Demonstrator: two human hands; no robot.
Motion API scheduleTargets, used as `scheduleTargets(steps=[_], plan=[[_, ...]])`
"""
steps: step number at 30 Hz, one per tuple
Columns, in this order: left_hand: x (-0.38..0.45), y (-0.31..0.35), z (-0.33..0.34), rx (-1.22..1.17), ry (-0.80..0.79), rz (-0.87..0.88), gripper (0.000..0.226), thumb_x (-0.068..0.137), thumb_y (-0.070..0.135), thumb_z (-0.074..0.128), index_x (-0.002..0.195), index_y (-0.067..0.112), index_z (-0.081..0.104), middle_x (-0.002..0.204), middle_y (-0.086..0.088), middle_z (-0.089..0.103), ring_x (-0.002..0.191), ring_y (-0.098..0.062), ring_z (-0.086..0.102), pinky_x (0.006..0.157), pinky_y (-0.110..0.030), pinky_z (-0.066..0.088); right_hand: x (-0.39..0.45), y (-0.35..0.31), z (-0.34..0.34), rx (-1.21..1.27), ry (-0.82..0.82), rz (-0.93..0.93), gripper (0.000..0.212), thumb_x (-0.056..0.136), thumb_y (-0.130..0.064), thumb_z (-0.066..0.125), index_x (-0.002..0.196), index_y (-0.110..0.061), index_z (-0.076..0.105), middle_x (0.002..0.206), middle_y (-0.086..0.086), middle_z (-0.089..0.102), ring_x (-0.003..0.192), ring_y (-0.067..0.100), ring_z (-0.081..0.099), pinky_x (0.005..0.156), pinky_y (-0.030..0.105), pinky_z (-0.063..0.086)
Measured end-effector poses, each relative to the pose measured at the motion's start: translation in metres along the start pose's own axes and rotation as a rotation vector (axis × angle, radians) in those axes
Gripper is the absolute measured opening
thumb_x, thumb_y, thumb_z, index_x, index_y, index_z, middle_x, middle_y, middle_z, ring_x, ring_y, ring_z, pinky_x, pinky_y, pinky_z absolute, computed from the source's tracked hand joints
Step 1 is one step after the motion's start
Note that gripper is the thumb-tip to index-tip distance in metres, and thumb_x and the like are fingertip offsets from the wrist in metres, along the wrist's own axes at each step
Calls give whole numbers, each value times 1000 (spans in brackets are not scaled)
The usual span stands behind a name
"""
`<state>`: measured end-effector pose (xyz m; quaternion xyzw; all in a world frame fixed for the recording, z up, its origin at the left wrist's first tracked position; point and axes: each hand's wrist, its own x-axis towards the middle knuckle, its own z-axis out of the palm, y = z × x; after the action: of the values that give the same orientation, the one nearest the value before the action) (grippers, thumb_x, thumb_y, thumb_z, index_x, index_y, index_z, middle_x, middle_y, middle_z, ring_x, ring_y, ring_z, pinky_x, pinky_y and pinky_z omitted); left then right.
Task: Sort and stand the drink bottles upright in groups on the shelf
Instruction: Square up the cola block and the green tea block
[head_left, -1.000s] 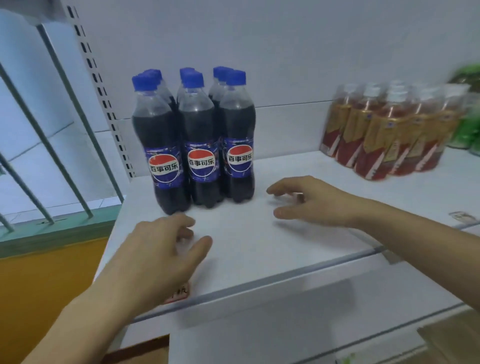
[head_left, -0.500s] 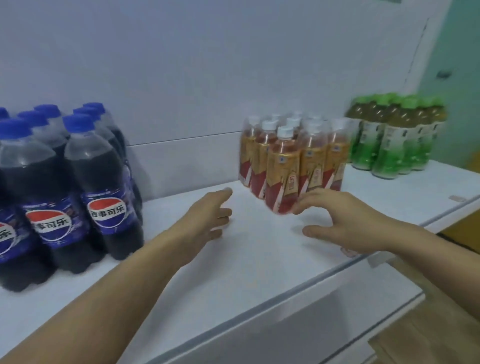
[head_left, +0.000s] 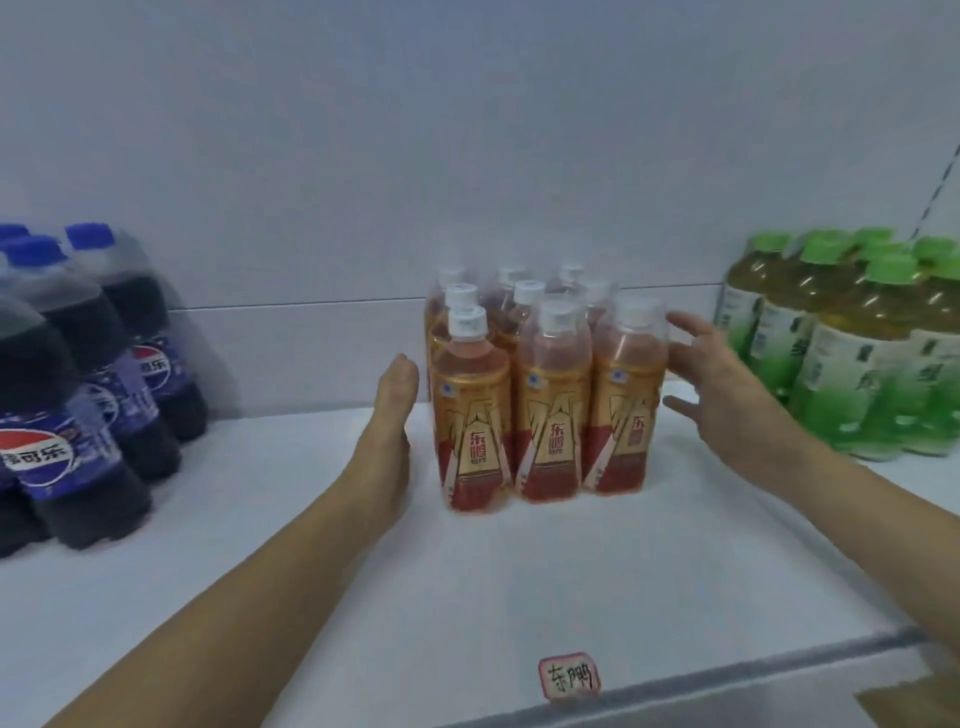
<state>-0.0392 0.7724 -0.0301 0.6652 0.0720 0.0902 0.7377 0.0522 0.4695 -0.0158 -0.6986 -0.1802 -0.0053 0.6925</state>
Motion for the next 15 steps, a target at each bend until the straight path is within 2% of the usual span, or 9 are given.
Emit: scheduleTargets(steps=[2,4,6,8,11,13,15], plan=[[11,0,3,9,38,56,103,73,93,33,161,42,16,169,16,16,156,-9,14,126,-47,5,31,7,0,216,-78,90,90,71,-81,55,146,-32,44,149,-1,53,140,18,45,113,53,30],[27,1,5,-124,90,33,92,87,86,27,163,35,16,170,10,17,157,-15,16,127,-53,6,52,15,6,323,-104,135,94,79,-84,45,152,-25,41,152,4,51,142,27,44,117,58,26],[39,0,9,-215,100,17,84,94,79,25,163,32,18,170,4,22,156,-22,22,126,-57,12,63,23,16,426,-156,168,83,92,-78,32,149,-19,48,150,10,53,140,33,47,114,56,33],[47,-7,14,-311,44,6,81,95,78,29,161,32,25,165,-4,35,150,-30,35,123,-60,23,67,32,26,507,-175,202,76,98,-73,26,142,-20,59,146,12,57,138,34,50,109,52,39],[52,-19,17,-402,-30,7,77,98,73,31,154,22,44,148,-13,57,133,-36,57,112,-56,44,67,47,29,532,-192,280,69,98,-73,34,135,-24,65,140,13,62,132,36,55,107,53,44],[54,-21,21,-380,-62,27,70,98,70,31,133,22,69,134,-13,68,122,-31,66,94,-43,58,68,53,30,554,-227,316,63,97,-69,42,126,-22,72,130,14,68,124,36,62,100,51,50],[55,-24,22,-384,-82,27,65,99,67,31,114,26,80,121,-10,75,112,-25,72,83,-35,61,69,56,32,541,-223,352,52,97,-62,48,99,-22,81,104,11,76,103,31,72,86,44,56]])
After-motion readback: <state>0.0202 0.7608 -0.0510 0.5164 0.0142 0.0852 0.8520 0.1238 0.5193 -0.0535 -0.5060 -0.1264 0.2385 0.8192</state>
